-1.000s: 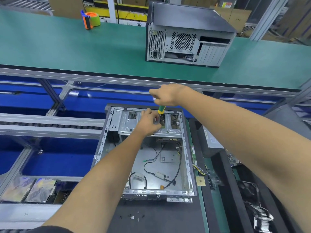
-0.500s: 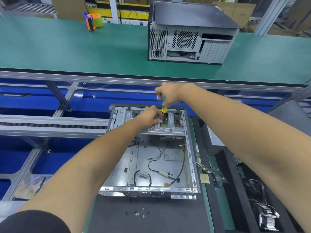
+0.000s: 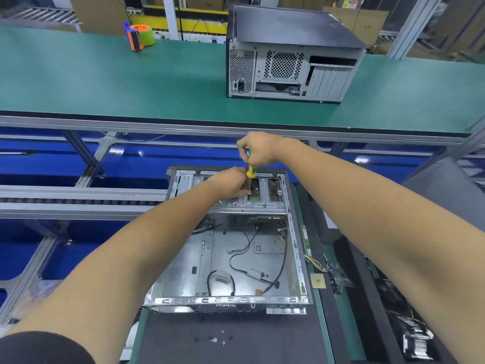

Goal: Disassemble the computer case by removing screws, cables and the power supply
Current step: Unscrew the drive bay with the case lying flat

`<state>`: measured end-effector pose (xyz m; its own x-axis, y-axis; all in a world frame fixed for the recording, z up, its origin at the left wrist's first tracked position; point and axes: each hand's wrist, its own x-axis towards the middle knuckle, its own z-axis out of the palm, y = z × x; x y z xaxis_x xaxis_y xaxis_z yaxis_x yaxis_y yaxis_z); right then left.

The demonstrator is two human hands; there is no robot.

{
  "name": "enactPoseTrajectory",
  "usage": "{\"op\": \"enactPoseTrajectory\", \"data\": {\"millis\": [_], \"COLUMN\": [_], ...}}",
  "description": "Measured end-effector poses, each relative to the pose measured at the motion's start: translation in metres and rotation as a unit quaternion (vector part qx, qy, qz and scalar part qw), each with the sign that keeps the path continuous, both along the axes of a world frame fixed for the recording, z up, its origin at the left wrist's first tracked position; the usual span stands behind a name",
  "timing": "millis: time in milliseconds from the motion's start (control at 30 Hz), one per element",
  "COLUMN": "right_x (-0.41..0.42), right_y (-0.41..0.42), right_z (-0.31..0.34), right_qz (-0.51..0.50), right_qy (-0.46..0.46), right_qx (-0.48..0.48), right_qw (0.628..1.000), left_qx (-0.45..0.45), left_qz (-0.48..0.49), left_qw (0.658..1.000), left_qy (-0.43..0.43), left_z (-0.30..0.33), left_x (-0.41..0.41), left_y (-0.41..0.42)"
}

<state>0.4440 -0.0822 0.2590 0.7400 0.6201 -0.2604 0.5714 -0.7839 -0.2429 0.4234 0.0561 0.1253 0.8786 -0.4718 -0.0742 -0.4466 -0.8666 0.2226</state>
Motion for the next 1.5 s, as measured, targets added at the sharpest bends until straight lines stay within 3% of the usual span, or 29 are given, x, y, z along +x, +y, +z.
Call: {"op": "enactPoseTrajectory", "data": {"millis": [133, 300, 500, 700, 800, 933, 1000, 1167, 1333, 1500], "right_x": [-0.001, -0.007, -0.001, 0.005, 0.009, 0.012, 0.014, 0.019, 0.015, 0.017], "right_y": [0.001, 0.010, 0.010, 0.007, 0.001, -0.003, -0.003, -0.004, -0.002, -0.001], "right_z": [0.003, 0.007, -0.001, -0.003, 0.001, 0.005, 0.006, 0.003, -0.007, -0.006], "right_qz": [0.019, 0.047, 0.015, -0.027, -0.016, -0.006, 0.000, -0.011, -0.049, -0.014], "right_qy": [0.012, -0.143, -0.119, 0.031, 0.046, -0.075, -0.105, -0.060, 0.075, 0.084], "right_qx": [-0.040, -0.211, -0.122, 0.022, -0.016, -0.152, -0.175, -0.116, 0.054, 0.013], "right_qw": [0.999, 0.966, 0.985, 0.999, 0.999, 0.986, 0.979, 0.991, 0.994, 0.996], "left_qx": [-0.024, -0.081, -0.224, -0.233, -0.231, -0.227, -0.223, -0.224, -0.230, -0.236], "left_qz": [-0.010, -0.006, 0.020, 0.015, 0.011, 0.011, 0.013, 0.017, 0.014, 0.016], "left_qw": [1.000, 0.997, 0.974, 0.972, 0.973, 0.974, 0.975, 0.974, 0.973, 0.971], "left_qy": [0.005, 0.009, -0.009, -0.004, -0.006, -0.008, -0.010, -0.017, -0.022, -0.018], "left_z": [-0.001, -0.012, -0.032, -0.038, -0.042, -0.048, -0.051, -0.057, -0.061, -0.060], "left_x": [0.001, -0.010, -0.029, -0.026, -0.024, -0.020, -0.019, -0.015, -0.013, -0.013], "left_y": [0.003, 0.011, 0.018, 0.018, 0.019, 0.020, 0.020, 0.021, 0.022, 0.021]}}
